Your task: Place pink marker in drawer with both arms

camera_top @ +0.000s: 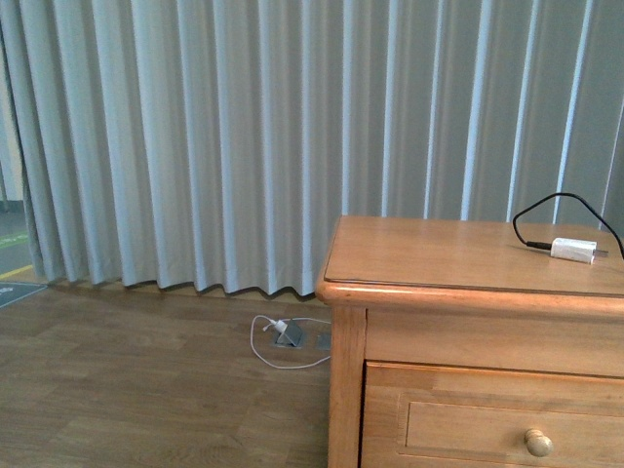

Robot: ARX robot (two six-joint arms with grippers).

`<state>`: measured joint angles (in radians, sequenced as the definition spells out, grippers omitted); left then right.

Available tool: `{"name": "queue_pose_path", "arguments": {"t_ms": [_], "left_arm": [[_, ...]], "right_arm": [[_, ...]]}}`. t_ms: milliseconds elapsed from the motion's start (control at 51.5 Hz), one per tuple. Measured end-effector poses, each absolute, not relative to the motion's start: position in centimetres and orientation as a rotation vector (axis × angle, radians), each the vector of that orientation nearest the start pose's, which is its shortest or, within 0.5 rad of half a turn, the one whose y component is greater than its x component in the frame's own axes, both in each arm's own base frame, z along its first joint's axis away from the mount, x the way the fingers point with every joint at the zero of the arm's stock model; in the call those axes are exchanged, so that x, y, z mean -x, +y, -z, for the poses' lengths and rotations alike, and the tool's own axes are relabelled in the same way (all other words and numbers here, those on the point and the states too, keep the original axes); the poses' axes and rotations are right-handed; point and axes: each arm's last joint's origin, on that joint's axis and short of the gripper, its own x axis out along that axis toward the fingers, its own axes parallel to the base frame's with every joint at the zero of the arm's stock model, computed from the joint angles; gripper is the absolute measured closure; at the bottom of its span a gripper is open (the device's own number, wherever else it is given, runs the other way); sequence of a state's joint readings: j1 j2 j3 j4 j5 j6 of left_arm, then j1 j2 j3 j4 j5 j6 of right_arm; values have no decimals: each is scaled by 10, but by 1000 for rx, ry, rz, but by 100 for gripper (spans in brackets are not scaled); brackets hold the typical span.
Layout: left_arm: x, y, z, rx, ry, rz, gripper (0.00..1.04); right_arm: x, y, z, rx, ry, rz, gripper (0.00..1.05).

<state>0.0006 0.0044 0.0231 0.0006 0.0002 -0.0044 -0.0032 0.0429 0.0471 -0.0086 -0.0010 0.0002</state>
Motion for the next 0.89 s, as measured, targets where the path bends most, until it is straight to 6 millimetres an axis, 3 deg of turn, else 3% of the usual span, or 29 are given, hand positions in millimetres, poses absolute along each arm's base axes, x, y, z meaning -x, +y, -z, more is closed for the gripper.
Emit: {"name": "queue_pose_path", "arguments": {"t_ms": [117, 427, 894], "left_arm": [[-97, 0, -171, 4, -19, -1, 6], [-97, 0, -171, 4, -19, -1, 6], [-97, 0, -171, 4, -19, 0, 6]], "right_arm": [[-98, 0, -165, 0, 3, 2, 103], [-98, 0, -165, 0, 2, 2, 103], [-98, 0, -165, 0, 2, 2, 14]]}}
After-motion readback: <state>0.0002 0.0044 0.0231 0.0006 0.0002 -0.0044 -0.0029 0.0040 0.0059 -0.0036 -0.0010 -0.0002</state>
